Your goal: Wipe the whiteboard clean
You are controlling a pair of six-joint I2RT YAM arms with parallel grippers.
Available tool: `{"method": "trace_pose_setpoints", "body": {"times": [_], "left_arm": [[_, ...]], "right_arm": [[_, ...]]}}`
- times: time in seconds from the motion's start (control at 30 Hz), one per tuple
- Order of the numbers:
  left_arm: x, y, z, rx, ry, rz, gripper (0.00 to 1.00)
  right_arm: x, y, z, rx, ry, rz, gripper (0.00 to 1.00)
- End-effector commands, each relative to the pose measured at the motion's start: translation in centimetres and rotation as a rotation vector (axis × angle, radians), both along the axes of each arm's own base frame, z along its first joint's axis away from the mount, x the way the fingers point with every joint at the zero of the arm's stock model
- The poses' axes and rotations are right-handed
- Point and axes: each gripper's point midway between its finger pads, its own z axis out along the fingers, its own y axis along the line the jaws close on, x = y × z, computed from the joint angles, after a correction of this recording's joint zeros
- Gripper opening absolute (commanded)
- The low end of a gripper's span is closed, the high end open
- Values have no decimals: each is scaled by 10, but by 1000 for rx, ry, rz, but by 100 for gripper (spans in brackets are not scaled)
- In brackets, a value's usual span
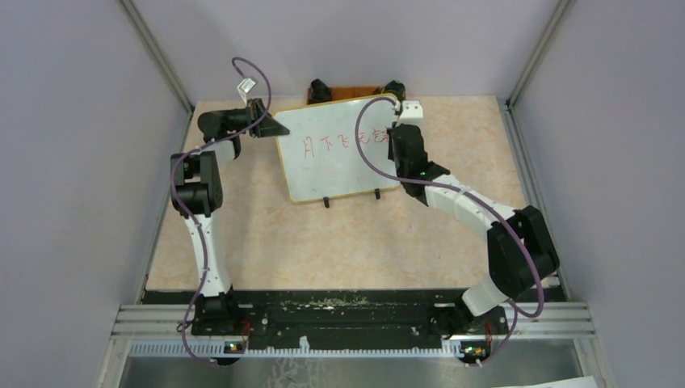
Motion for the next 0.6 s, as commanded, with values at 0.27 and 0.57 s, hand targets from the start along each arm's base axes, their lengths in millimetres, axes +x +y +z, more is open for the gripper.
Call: {"method": "trace_pose_setpoints", "body": {"times": [0.27, 0.57], "left_arm": [[-22, 17, -27, 228, -219, -131, 0], [-19, 21, -33, 228, -207, -122, 0]], "right_arm": [[42, 40, 54, 9, -65, 127, 0], [61, 55, 26, -7, 2, 146, 0]]}}
